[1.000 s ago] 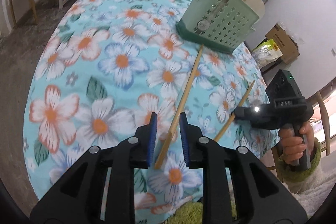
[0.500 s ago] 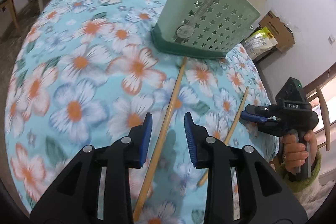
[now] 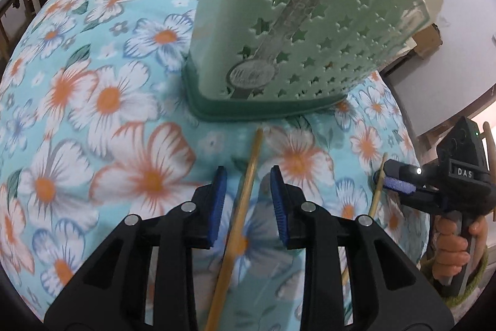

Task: Organize utensils
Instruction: 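Carry the chopsticks up to the green caddy with both grippers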

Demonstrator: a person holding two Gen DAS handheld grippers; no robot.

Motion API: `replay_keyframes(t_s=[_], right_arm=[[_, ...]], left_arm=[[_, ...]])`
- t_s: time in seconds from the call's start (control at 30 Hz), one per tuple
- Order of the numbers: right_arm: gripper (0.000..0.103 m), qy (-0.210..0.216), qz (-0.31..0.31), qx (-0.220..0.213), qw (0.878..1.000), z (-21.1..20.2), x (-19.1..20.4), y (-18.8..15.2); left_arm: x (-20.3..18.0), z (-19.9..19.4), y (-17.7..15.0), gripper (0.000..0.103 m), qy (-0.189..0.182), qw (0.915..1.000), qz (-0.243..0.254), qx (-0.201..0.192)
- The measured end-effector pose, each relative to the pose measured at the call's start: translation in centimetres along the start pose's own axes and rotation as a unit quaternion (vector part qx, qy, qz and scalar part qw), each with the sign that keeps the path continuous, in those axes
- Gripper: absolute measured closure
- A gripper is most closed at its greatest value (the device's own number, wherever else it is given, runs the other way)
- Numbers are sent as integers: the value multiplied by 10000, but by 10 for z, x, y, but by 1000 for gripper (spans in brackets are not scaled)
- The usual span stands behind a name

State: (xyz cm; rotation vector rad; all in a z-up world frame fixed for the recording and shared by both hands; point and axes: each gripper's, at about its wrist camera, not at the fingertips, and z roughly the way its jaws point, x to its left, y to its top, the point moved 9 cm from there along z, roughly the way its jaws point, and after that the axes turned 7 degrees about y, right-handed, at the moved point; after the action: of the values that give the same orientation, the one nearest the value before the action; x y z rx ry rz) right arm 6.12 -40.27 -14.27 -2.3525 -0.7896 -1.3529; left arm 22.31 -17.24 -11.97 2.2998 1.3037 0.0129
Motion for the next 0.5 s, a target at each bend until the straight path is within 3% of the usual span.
replay_keyframes(t_s=[0.1, 0.2, 0.5], right_arm=[[83, -142, -31, -122, 9998, 11, 5, -6], [93, -285, -75, -190, 9994, 22, 11, -9], [92, -540, -467, -214, 9972, 24, 23, -15]], left_arm=[[1, 4, 4, 92, -16, 9999, -109, 4], [5, 5, 4, 98, -51, 9997, -223, -15], [2, -11, -7, 99, 98, 9997, -139, -200]])
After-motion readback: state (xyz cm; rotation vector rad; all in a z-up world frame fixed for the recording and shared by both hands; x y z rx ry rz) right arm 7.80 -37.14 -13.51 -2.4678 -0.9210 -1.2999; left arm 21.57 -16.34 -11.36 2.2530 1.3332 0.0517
